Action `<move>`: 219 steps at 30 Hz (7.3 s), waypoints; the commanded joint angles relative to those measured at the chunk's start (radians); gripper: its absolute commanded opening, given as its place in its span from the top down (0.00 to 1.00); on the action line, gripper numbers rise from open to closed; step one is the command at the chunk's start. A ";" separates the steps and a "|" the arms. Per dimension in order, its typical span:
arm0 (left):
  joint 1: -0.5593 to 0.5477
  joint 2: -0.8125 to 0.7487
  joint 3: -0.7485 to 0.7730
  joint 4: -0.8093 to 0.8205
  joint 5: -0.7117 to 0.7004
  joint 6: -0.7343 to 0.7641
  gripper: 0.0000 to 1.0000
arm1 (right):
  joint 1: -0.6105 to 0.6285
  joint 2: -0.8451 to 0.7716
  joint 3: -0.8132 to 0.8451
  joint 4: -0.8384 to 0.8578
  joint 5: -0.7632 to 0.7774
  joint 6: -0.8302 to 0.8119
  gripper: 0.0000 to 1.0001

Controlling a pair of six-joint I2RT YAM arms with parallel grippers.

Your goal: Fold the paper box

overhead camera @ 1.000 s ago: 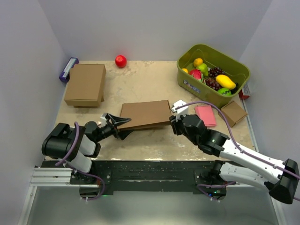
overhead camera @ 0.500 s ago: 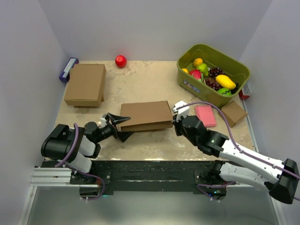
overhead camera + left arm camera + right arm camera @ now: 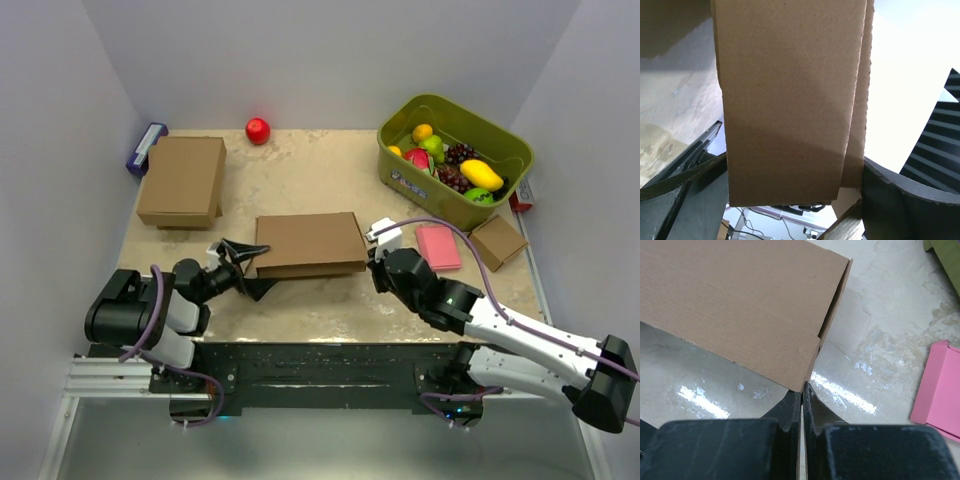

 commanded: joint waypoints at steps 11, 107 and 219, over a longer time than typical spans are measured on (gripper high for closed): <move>0.014 0.016 0.129 0.098 0.107 0.214 0.32 | -0.001 -0.040 0.005 -0.026 -0.099 0.095 0.41; -0.042 -0.032 0.000 0.518 0.000 -0.185 0.53 | -0.467 0.411 -0.099 0.696 -0.563 1.245 0.36; -0.212 -0.905 0.662 -1.577 -0.563 1.717 0.00 | -0.693 0.015 0.352 -0.082 -0.466 0.026 0.05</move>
